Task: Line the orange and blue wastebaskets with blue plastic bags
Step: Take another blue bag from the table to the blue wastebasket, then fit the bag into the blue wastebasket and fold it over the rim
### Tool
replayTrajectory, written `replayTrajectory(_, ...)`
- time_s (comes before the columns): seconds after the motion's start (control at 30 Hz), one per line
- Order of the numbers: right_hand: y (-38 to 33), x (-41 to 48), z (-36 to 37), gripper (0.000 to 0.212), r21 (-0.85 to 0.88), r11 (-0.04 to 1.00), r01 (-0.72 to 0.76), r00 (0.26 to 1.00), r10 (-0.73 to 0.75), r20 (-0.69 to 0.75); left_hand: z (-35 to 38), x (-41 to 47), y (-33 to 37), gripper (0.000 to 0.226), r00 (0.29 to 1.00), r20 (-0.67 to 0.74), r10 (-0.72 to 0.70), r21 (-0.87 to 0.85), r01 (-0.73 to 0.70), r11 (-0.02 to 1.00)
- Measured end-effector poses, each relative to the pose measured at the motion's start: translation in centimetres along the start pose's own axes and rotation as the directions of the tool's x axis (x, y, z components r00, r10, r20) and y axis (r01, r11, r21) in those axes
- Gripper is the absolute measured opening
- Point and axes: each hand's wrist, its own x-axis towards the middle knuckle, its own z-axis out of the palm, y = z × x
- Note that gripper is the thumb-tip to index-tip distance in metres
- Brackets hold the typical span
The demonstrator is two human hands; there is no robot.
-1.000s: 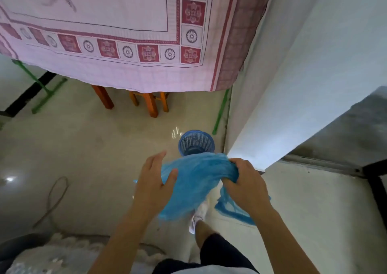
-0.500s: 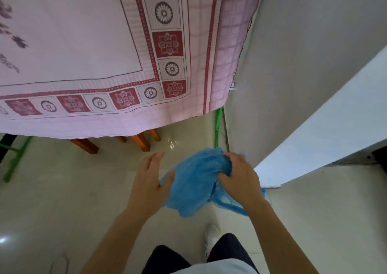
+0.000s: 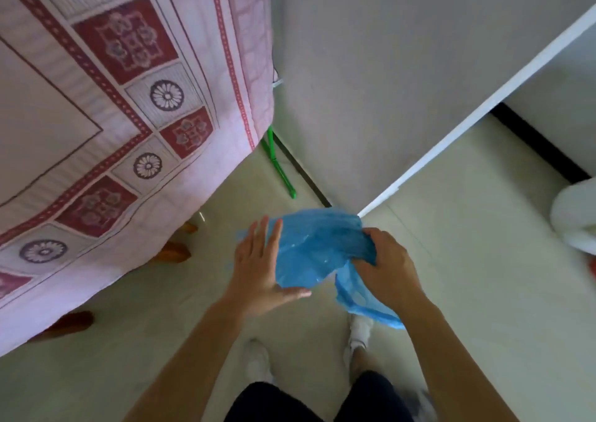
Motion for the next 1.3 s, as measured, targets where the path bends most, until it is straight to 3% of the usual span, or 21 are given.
replayTrajectory(0.1, 1.6, 0.2, 2.7, 0.04, 0.028, 0.999, -0.024, 0.999, 0.023, 0.039, 3.2, 2.2, -1.2, 0.143, 0.993, 0.114, 0.008, -0.019, -0.006, 1.0)
replayTrajectory(0.2, 4.6, 1.4, 5.7, 0.038, 0.021, 0.997, -0.068, 0.995, 0.066, 0.081, 7.9, 4.3, -2.7, 0.134, 0.998, 0.065, 0.007, 0.023, -0.009, 1.0)
replayTrajectory(0.27, 7.4, 3.2, 8.4, 0.04, -0.027, 0.996, -0.09, 0.989, 0.093, 0.113, 11.7, 6.0, -4.2, 0.114, 0.998, 0.067, -0.018, 0.089, 0.012, 0.996)
replayTrajectory(0.4, 13.9, 8.3, 14.3, 0.048, -0.16, 0.98, -0.116, 0.986, 0.134, 0.104, 20.3, 9.7, -7.5, 0.049, 0.997, 0.076, 0.029, 0.202, -0.044, 0.978)
replayTrajectory(0.5, 18.4, 12.2, 18.3, 0.06, -0.335, 0.938, -0.092, 0.989, 0.125, 0.079, 27.4, 12.3, -9.8, 0.035, 0.995, 0.056, 0.089, 0.118, -0.095, 0.988)
replayTrajectory(0.6, 22.5, 15.6, 21.4, 0.033, -0.491, 0.869, -0.06, 0.979, 0.147, 0.142, 34.2, 15.0, -12.0, 0.035, 0.982, 0.077, 0.175, 0.13, -0.184, 0.974)
replayTrajectory(0.7, 26.2, 18.8, 24.1, 0.025, -0.531, 0.847, -0.026, 0.978, 0.133, 0.164, 40.1, 18.0, -14.1, 0.015, 0.951, 0.125, 0.283, 0.184, -0.303, 0.935)
replayTrajectory(0.8, 29.5, 22.0, 26.5, 0.028, -0.532, 0.846, -0.013, 0.995, 0.066, 0.08, 44.8, 21.3, -16.0, 0.015, 0.911, 0.189, 0.367, 0.197, -0.401, 0.895)
replayTrajectory(0.93, 31.9, 26.4, 29.8, 0.026, -0.56, 0.828, 0.031, 1.0, -0.024, 0.018, 49.6, 24.6, -18.9, 0.027, 0.913, 0.246, 0.325, 0.211, -0.378, 0.901)
replayTrajectory(1.07, 31.9, 30.1, 33.3, 0.022, -0.487, 0.87, 0.074, 0.994, -0.101, -0.029, 52.0, 27.2, -22.0, 0.043, 0.893, 0.249, 0.376, 0.251, -0.435, 0.865)
replayTrajectory(1.2, 30.9, 33.1, 36.7, 0.024, -0.486, 0.861, 0.15, 0.981, -0.189, -0.032, 53.7, 29.5, -24.4, 0.045, 0.898, 0.323, 0.299, 0.45, -0.423, 0.786)
replayTrajectory(1.3, 30.4, 34.8, 39.2, 0.032, -0.545, 0.815, 0.197, 0.968, -0.248, -0.021, 54.2, 30.2, -25.0, 0.051, 0.895, 0.391, 0.213, 0.506, -0.403, 0.762)
